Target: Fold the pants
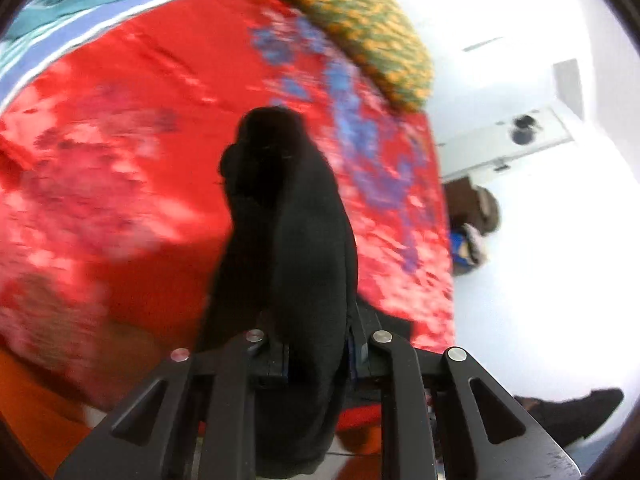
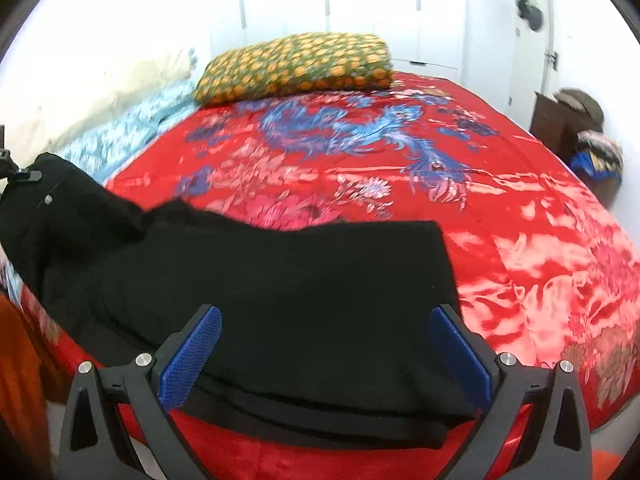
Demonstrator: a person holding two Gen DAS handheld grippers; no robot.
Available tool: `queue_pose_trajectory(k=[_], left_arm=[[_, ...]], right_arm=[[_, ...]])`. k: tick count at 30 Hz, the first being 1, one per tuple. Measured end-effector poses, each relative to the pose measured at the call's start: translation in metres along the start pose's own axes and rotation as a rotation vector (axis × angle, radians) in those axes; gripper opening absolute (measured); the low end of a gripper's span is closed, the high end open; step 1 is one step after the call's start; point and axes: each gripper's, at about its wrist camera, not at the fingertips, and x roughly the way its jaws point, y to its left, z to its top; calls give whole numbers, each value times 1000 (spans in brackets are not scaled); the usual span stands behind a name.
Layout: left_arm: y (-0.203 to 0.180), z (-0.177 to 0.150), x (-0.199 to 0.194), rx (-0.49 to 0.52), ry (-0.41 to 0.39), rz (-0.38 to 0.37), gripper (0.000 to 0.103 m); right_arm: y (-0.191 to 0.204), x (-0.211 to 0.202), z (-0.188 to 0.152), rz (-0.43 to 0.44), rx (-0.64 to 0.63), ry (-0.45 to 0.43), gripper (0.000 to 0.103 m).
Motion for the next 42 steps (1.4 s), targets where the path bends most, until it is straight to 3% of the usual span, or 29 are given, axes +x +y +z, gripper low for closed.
queue_pose_trajectory(k=[4,8,13,18,22,23,24,25,27,30,32,35,38,42], left_arm=[[-68,-15,46,62,52,-55,17],[-131,-47,113,156,138,-55,17],[-189,-93,199,223,274,-72,4],[-215,-137,280,325,381,21,4],[-212,-171,332,414,510,109,9],[-214,-179,333,441,524,120,12],[-217,-181,333,475,529,125,29],[-222,-182,328,509,521,117,56],[-232,-176,306,548,463,76,78],[-241,-153,270,544,370,19,82],[-238,-130,246,524,309,10,85],[-216,-108,219,514,226,63,88],[-173,-103,193,491,186,139,88],[-107,-113,166,410,196,206,88]], right_arm=[[-26,-20,8,10,100,-68,103],[-59,-39,10,-5,198,-128,103],[-112,-56,4,-32,333,-159,103],[-154,-46,-15,-81,449,-43,103],[-184,-52,-28,-66,571,-51,103],[-189,-54,-29,-66,589,-57,103],[-191,-54,-30,-64,597,-59,103],[-193,-55,-32,-58,608,-60,103],[-195,-54,-33,-32,613,-57,103],[-183,-49,-28,23,568,-49,103],[-167,-45,-21,130,518,-62,103],[-128,-48,-10,318,384,-92,103],[-89,-49,-4,344,209,-76,102],[-75,-30,-10,339,174,22,78]])
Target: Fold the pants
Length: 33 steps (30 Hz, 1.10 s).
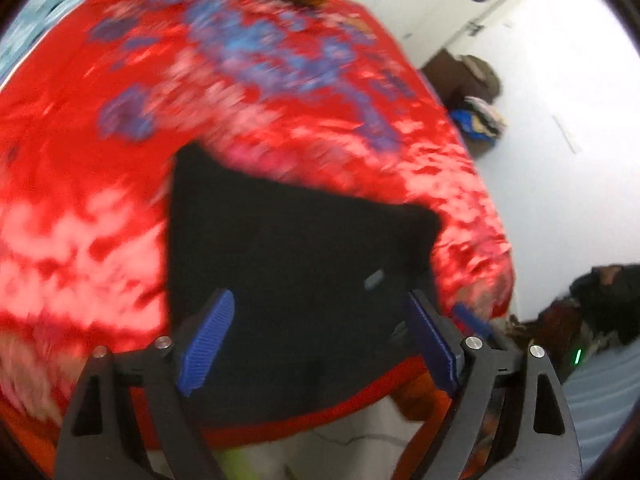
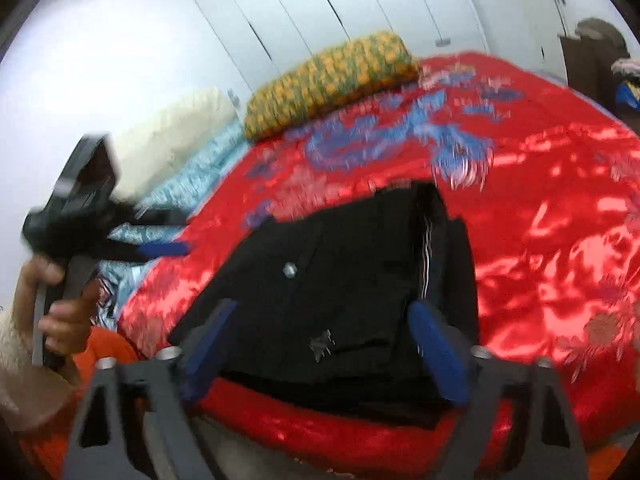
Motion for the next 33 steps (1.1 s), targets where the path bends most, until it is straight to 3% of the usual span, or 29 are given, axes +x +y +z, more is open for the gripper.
queue_pose_trajectory(k=[2,3,4,6,10,13,15,16,18,20,23,25,26,29,33], left_arm=[[23,-19,-2,-36,10,24,88],[34,-28,-2,-50,15,40,88],[47,-39,-3,-53,16,70,88],[64,-56,-2,-48,21,133,88],[81,-71,-7,-91,14,133,88],[76,-66,-15,-78,-26,154,87],[62,-63,-24,-18,-81,176,88],[53,-62,-26,26,-111,190,88],[34,-61,-24,101,-138,213,90],[22,-59,-15,149,-134,231,91],[6,-59,5,218,-126,247,91],[-3,-63,15,269,-114,273,91],[-6,-65,19,291,-110,285,91],[-11,-73,27,336,-107,305,91],[-10,-76,32,334,-93,300,91]], right_arm=[[-6,8,-1,-18,23,34,74],[-8,11,-2,-24,32,46,66],[-9,13,-3,-28,29,60,50],[-12,21,-6,-113,8,110,39],[-8,24,-6,-121,-15,119,12],[5,4,1,-137,-51,39,12],[9,-18,6,-158,-55,-44,12],[6,-20,7,-180,-58,-46,12],[-11,-3,0,-256,-36,44,12],[-34,18,-14,-266,49,153,12],[-31,20,-12,-273,36,138,13],[-29,15,-10,-289,43,130,31],[-29,8,-6,-294,65,108,33],[-24,-8,23,-264,78,7,33],[-9,17,67,-171,8,4,33]])
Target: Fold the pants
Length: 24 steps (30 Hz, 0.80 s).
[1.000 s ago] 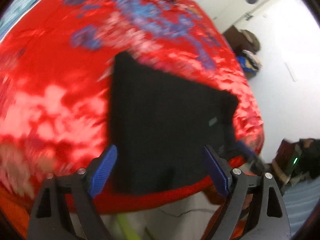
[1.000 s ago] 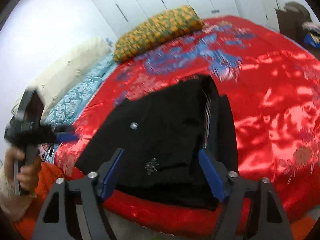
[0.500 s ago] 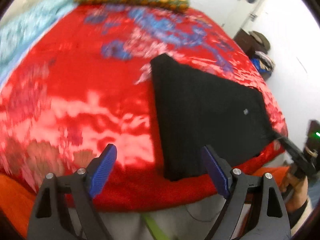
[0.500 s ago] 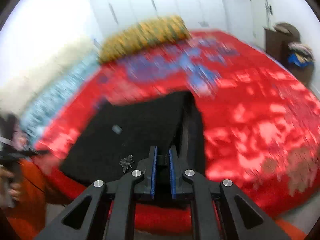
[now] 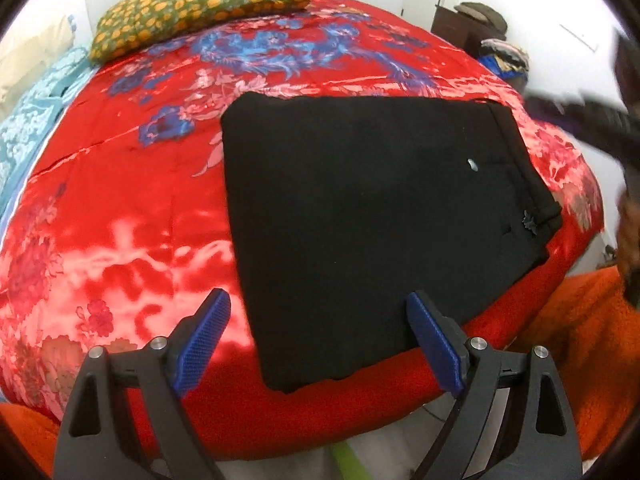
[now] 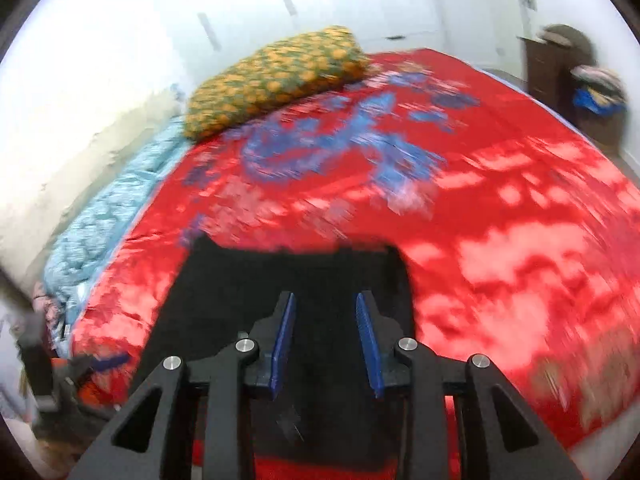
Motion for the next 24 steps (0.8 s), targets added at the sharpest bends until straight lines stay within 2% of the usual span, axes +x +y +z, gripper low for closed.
queue_pose_trajectory(k=[2,4,5,6,9,11,14,16,18,22,24], left_arm=[[-1,0,0,9,-3,8,92],[-3,0,-1,19,-2,15,93],[-3,-1,-2,19,0,13,93],[-3,-1,-3,15,2,12,93],[-2,-2,-12,0,-5,20,93],[1,-1,-18,-19,-21,22,93],[2,2,-22,-44,-32,30,93],[1,5,-21,-40,-32,47,93],[-1,5,-21,-34,-31,65,93],[-4,3,-21,-22,-22,103,93],[-3,2,-25,-16,-29,121,93]], right_arm=[[1,29,17,15,-12,28,33],[-14,63,21,-38,12,95,32],[-25,76,17,-74,31,126,34],[-34,83,14,-75,55,135,38],[-43,68,13,-107,93,99,37],[-30,44,12,-121,58,63,38],[0,4,-1,-85,-29,37,39],[19,-16,-19,-56,-74,44,41],[33,-22,-46,-62,-111,69,41],[31,-4,-93,-158,-161,162,41],[31,-7,-102,-177,-177,152,41]])
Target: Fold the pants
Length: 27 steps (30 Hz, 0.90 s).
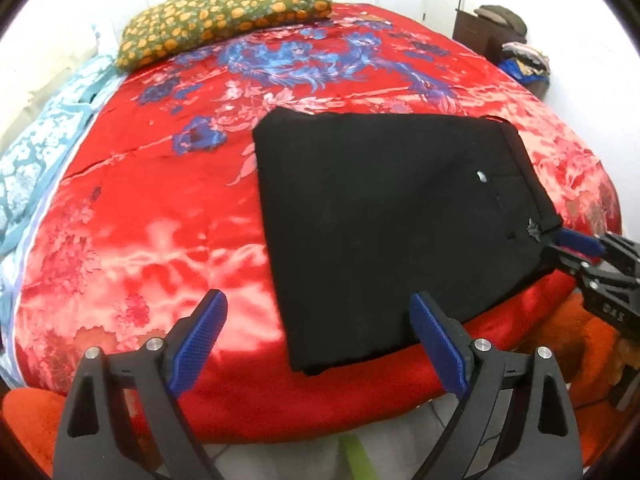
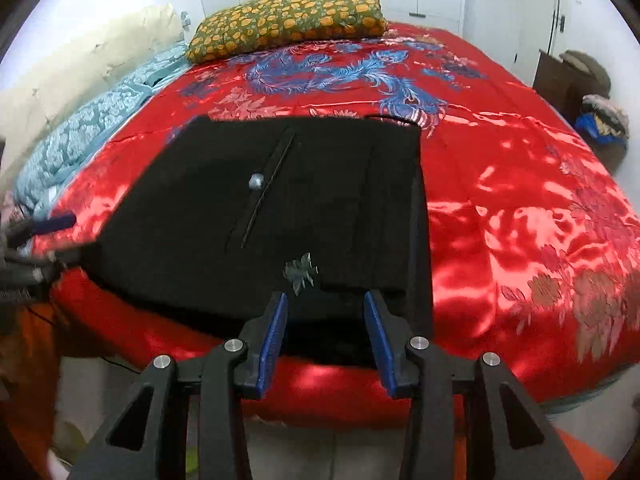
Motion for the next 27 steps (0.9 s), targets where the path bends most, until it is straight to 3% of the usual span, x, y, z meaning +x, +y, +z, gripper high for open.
queue_pose_trajectory(k=[5,7,13,23,27], left_arm=[[7,2,-6,-25,-13,16,93],[7,3,-7,-27,-16,21,93],[7,-1,-9,-15,-13,36,93],[25,-11,-6,-75,-3,49,94],[31,-13,-4,-91,2,53,95]], right_arm=[[1,-20,-4,-27,-27,-42,44],[-1,-27,-7,-28,-12,-60,56],[-6,-37,-7,-47,19,-106,76],[-12,-39,-9,-80,38,-127,79],[-14,-41,-9,-75,54,-138,91]])
